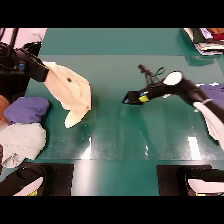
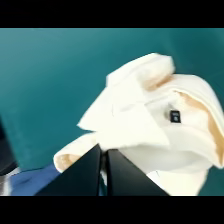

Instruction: Fold the shirts.

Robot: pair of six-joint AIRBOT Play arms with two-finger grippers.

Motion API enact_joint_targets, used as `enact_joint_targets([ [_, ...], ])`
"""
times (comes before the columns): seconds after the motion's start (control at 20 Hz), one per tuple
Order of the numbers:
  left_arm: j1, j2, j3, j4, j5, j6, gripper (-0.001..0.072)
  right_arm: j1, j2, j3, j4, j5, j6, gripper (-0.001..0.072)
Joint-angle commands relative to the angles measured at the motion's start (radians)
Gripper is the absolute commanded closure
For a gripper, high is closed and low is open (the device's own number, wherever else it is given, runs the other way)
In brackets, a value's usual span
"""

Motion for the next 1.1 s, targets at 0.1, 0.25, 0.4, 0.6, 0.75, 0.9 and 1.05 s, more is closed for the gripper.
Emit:
enact_joint_targets([
  [0.1,0.0,0.001,0.071,0.257,-0.035,-0.027,0.0676,0.152,-0.234,0.202,0.096,-0.07,-0.022,0.0255],
  [0.25,0.0,0.001,0.071,0.27,-0.036,-0.032,0.0676,0.214,-0.357,0.355,0.096,-0.098,0.0,0.0256],
  [0.4,0.0,0.001,0.071,0.27,-0.032,-0.069,0.0676,0.26,-0.481,0.505,0.095,-0.117,0.052,0.0257],
  [0.6,0.0,0.001,0.071,0.269,-0.035,-0.073,0.0676,0.298,-0.618,0.671,0.076,-0.104,0.117,0.0259],
  [0.75,0.0,0.001,0.071,0.269,-0.036,-0.073,0.0676,0.309,-0.676,0.745,0.077,-0.09,0.149,0.0278],
  [0.9,0.0,0.001,0.071,0.269,-0.034,-0.076,0.0676,0.299,-0.659,0.746,0.06,-0.122,0.137,0.0697],
  [1.05,0.0,0.022,0.076,0.275,0.011,-0.08,0.0676,0.237,-0.556,0.746,-0.148,-0.06,0.177,0.0699],
])
